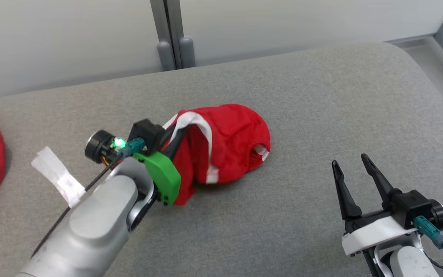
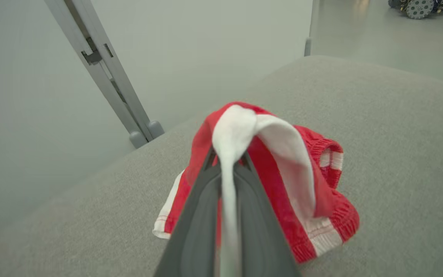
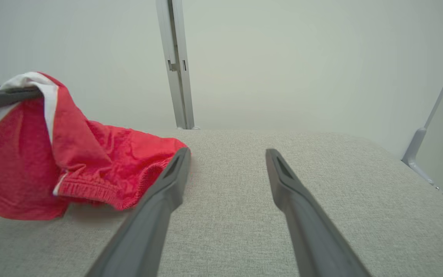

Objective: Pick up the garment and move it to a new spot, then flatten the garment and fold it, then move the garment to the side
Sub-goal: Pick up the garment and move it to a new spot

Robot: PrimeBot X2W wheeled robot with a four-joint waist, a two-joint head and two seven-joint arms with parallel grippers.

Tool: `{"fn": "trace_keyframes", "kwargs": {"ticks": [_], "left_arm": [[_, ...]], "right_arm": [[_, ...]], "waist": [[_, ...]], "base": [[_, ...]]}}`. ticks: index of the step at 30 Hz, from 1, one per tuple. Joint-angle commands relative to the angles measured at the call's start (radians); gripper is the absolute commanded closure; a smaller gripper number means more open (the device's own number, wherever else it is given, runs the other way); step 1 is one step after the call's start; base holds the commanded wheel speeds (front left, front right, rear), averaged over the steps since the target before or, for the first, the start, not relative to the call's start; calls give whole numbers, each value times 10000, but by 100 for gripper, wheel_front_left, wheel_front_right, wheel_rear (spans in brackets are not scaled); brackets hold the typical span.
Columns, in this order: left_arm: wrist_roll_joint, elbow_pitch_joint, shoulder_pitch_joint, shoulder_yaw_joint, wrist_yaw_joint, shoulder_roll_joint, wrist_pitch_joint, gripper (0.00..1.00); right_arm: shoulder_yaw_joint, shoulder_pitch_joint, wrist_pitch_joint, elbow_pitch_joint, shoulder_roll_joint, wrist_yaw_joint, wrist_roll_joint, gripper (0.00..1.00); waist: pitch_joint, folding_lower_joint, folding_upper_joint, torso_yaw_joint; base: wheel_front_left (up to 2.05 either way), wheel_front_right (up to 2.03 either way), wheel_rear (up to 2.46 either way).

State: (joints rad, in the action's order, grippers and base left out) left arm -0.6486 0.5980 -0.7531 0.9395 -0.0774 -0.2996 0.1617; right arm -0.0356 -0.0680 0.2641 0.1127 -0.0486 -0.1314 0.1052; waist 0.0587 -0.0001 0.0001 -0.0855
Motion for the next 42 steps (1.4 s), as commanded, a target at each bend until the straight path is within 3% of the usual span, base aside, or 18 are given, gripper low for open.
{"fn": "trace_keyframes", "kwargs": {"ticks": [1, 10, 11, 12, 13, 14, 29, 42], "left_arm": [[24, 384, 220, 38, 49, 93, 215, 100], [-120, 2608, 935, -130, 39, 965, 973, 100], [-132, 2730, 980, -229, 52, 1048, 1006, 90], [-122, 2791, 1002, -300, 66, 1103, 1031, 57], [-47, 2766, 1016, -430, 70, 1156, 1050, 8], [48, 2648, 1028, -565, 99, 1177, 1048, 0], [1454, -193, 3521, -3296, 347, 1046, 1027, 0], [2493, -2342, 6741, -6089, 481, 1862, 1030, 0]], "right_arm": [[-23, -114, 6, -1, -35, 13, 69, 0], [-83, -289, 7, 148, -36, 13, -11, 0], [-81, -295, 6, 163, -35, 13, -14, 0], [-87, -298, 7, 181, -33, 13, -20, 0], [-88, -301, 6, 204, -33, 14, -31, 0], [-77, -306, 6, 219, -35, 14, -41, 0], [6, 212, 7, 408, -33, 14, -195, 0], [-17, 614, 7, 417, -35, 14, -146, 0]], "waist": [[302, 1, -1, -211], [645, 1, -1, -343], [644, 1, -1, -332], [637, 1, -1, -322], [621, 1, -1, -302], [602, 1, -1, -278], [-559, 1, -1, 405], [-1213, 1, -1, 812]], "base": [[0, 0, 0], [0, 0, 0], [0, 0, 0], [0, 0, 0], [0, 0, 0], [0, 0, 0], [0, 0, 0], [0, 0, 0]]}}
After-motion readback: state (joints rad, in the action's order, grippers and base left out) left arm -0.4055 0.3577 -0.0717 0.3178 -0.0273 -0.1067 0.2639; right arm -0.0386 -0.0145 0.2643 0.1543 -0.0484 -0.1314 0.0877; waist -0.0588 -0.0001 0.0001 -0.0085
